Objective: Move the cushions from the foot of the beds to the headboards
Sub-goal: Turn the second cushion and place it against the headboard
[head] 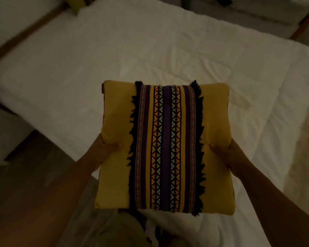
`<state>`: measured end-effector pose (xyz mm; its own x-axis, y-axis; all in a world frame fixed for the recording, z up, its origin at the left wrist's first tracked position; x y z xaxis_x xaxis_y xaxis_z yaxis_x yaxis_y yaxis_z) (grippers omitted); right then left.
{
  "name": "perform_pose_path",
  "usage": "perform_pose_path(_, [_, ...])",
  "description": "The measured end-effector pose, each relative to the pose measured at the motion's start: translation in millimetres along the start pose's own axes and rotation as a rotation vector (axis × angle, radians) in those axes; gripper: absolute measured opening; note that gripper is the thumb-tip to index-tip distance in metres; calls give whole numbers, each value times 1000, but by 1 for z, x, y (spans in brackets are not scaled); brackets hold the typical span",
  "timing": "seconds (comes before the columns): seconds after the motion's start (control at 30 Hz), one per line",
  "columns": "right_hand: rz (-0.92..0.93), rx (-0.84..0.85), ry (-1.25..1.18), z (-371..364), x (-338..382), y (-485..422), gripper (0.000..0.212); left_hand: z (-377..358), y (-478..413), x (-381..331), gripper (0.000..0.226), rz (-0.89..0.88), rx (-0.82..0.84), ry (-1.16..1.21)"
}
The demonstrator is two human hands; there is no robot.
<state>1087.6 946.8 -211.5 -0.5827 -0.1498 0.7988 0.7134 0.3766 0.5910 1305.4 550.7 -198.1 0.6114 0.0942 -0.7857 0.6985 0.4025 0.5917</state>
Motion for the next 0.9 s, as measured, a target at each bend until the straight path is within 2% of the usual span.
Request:
perform_pose_path(0.07, [34,73,44,-47,18,-5,74,39,26,8,65,-11,-108,36])
perform_pose_path(0.13, [61,145,87,-100,30,-9,73,82,51,22,66,-17,-224,79])
perform_pose_path(0.33, [106,343,227,-294,42,-15,70,228,133,96,111,83,-447,263])
perform_pose_path(0.53, [127,552,341,-497,27,12,61,364,210,166,86,88,-656,448])
perform_pose_path(0.73, [169,672,360,-656,26,53,49,471,272,194,79,29,-758,608])
perform_pose_path(0.9, [198,736,330,-750,42,64,65,542,300,194,81,-49,-828,636])
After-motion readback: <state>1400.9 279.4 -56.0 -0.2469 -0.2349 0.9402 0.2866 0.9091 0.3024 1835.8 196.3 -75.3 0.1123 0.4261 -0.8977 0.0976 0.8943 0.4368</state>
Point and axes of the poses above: each hand's wrist, its own y-axis away from the middle knuckle, its own z-axis out of the back of the hand, x = y × z, the point moved 6 cm from there along -y, towards the middle knuckle, and after that the axes turned 9 degrees about -y, right-handed, at the moved point
